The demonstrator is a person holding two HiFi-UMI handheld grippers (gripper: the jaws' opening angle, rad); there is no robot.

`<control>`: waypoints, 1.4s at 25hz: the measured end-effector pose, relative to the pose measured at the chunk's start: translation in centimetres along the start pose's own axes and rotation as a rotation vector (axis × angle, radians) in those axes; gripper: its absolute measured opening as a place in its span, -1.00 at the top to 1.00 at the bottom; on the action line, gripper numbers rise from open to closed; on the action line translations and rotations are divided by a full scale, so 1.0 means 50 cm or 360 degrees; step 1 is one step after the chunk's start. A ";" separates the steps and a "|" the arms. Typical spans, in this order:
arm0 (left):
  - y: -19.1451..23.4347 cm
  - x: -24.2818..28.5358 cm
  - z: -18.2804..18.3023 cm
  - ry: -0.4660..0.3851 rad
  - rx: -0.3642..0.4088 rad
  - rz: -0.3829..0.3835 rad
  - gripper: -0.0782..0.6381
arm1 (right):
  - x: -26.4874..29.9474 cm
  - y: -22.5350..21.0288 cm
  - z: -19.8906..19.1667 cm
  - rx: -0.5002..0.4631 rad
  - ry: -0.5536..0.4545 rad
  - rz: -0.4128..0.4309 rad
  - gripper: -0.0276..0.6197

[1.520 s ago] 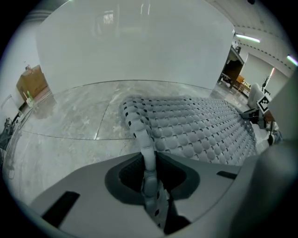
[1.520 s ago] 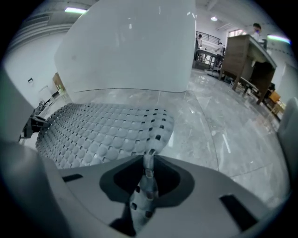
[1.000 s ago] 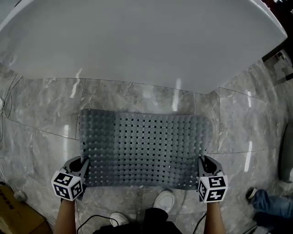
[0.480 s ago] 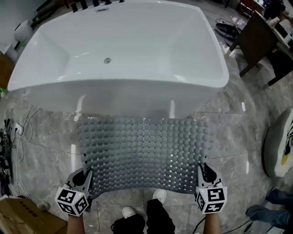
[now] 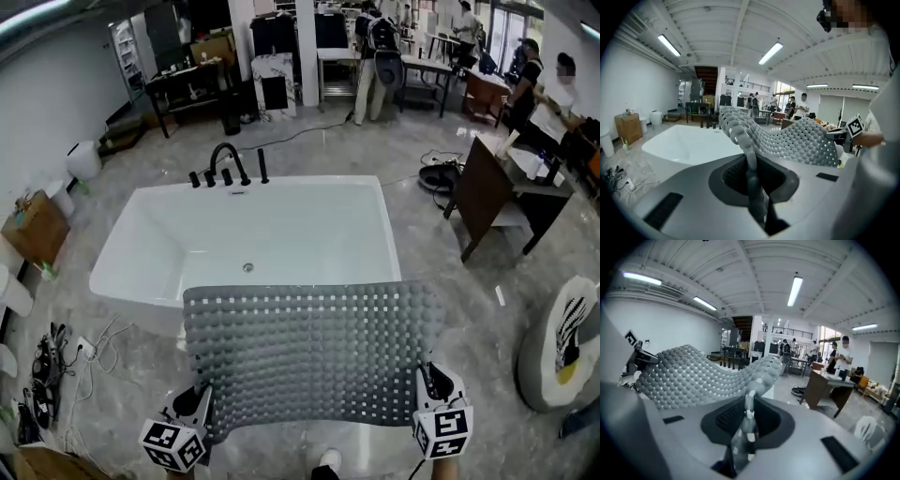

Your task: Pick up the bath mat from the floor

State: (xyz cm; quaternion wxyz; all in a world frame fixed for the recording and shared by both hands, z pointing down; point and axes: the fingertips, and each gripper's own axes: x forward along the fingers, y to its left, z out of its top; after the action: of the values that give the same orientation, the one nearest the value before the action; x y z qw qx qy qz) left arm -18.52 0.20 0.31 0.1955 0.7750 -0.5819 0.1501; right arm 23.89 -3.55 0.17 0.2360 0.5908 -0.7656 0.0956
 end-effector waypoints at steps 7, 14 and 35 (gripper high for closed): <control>-0.025 -0.119 0.209 -0.0313 0.0083 0.0018 0.66 | -0.136 -0.046 0.204 -0.0001 -0.0284 -0.0086 0.69; 0.014 -0.193 0.257 -0.0449 0.0096 -0.0020 0.66 | -0.218 0.011 0.275 0.0009 -0.0393 -0.0181 0.69; 0.083 -0.220 0.318 -0.0540 0.0087 -0.0095 0.66 | -0.236 0.100 0.347 0.0012 -0.0462 -0.0264 0.70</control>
State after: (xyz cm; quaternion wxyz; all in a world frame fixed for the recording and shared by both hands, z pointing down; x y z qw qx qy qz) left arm -25.45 0.84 -18.19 0.0778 0.8111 -0.5791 0.0270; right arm 17.09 0.63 -19.85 0.1279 0.6605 -0.7398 -0.0077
